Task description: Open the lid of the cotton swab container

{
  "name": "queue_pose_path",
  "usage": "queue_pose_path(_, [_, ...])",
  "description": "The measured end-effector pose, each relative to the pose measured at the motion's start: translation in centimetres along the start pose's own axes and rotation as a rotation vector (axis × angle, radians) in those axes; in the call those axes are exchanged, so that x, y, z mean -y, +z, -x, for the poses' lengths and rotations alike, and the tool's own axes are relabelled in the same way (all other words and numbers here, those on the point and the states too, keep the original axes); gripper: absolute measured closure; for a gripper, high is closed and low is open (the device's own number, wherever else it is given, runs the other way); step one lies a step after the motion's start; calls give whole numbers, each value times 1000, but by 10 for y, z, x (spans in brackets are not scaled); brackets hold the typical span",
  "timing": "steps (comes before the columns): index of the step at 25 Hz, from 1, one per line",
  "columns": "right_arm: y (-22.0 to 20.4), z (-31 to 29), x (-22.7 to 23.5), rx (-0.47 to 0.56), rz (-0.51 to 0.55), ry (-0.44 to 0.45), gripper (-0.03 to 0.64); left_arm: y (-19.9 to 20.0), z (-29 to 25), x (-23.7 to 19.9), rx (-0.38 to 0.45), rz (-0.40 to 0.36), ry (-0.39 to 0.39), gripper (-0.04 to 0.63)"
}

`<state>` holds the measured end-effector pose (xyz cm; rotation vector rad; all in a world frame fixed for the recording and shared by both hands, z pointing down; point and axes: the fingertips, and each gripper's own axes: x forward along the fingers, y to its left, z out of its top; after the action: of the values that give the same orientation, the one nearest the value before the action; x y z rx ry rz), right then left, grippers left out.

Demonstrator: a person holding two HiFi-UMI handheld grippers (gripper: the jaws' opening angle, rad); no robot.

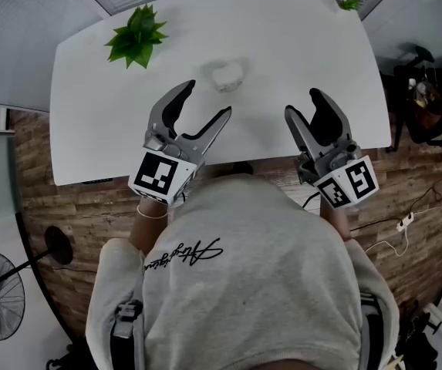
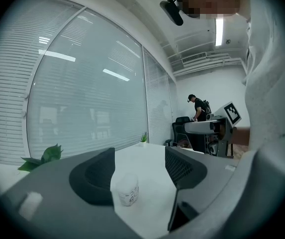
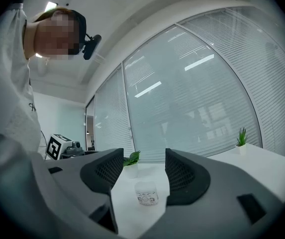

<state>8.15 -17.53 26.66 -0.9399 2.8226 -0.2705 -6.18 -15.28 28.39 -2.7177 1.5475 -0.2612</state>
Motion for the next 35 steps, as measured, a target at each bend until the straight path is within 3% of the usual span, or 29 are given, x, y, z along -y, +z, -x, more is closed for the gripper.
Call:
queue_pose_path(4, [-2,-5,9,-10,-10,24,372,1,-7,-3,5,-4,20,291])
queue_pose_path(11, [-9,-20,9,-23,-30,47,373,-15,-1,-10,-70,19,30,291])
queue_pose_path(14, [-13,-27,8,-33,-29,44,373,-14,-2,-17,-25,45,29,291])
queue_pose_path(17, [-12,-31,3,-35,-25,29,373,-27,-3,-19,-73,38,-15,291])
queue_pose_path(22, [-2,-33,0,-27,-14,2,374,-22,-19,-31,-55,25,-55,291])
queue_pose_path(35, [-9,-29,2,-51,-27,-94,377,-67,-51,-31,-168,44,-158,291])
